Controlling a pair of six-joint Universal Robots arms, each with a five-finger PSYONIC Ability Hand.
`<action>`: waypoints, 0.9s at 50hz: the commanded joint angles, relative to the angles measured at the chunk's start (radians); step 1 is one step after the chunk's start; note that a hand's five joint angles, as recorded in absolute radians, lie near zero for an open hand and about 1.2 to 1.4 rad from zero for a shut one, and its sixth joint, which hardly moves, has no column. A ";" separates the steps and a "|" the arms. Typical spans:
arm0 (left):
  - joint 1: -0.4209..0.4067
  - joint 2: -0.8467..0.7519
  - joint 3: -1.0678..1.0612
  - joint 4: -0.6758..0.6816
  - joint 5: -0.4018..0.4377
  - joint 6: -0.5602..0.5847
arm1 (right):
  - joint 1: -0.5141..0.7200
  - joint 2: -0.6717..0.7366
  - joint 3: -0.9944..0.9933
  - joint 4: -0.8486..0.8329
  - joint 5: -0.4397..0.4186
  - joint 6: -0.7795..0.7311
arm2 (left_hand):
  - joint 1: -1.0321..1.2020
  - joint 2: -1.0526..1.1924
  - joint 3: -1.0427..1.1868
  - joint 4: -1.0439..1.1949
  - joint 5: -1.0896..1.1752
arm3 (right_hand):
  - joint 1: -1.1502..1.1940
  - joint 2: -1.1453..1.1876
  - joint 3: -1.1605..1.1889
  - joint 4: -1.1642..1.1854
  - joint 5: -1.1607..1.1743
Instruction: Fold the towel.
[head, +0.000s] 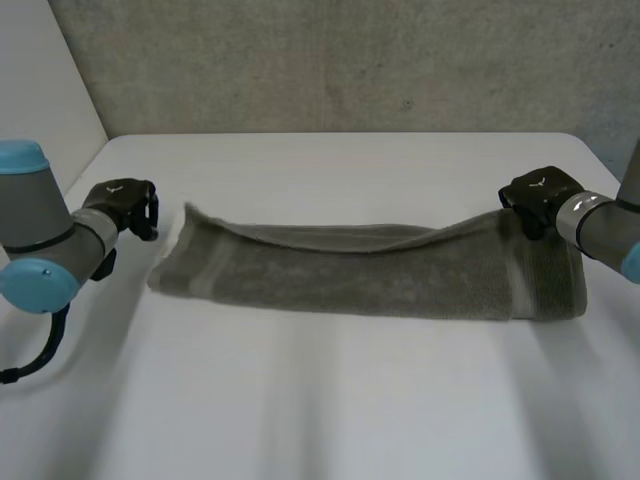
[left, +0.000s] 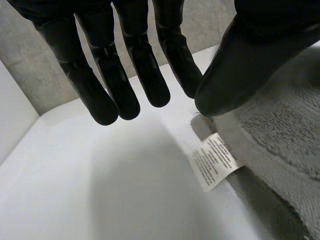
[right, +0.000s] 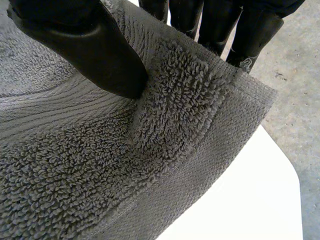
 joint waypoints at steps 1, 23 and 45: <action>-0.019 -0.060 0.046 0.004 0.000 -0.007 | 0.002 0.083 -0.046 -0.040 0.006 0.009 | 0.043 0.041 0.019 0.044 0.025 | -0.079 -0.090 -0.092 -0.085 -0.100; -0.044 0.125 -0.081 0.021 0.011 0.004 | 0.008 -0.041 -0.131 -0.026 0.055 0.218 | -1.096 -1.098 -1.120 -1.095 -1.114 | -1.154 -1.165 -1.167 -1.159 -1.175; -0.038 0.344 -0.493 0.146 0.113 0.102 | -0.068 -0.345 0.670 -0.241 0.050 0.146 | -1.049 -1.051 -1.073 -1.048 -1.067 | -0.923 -0.934 -0.936 -0.929 -0.944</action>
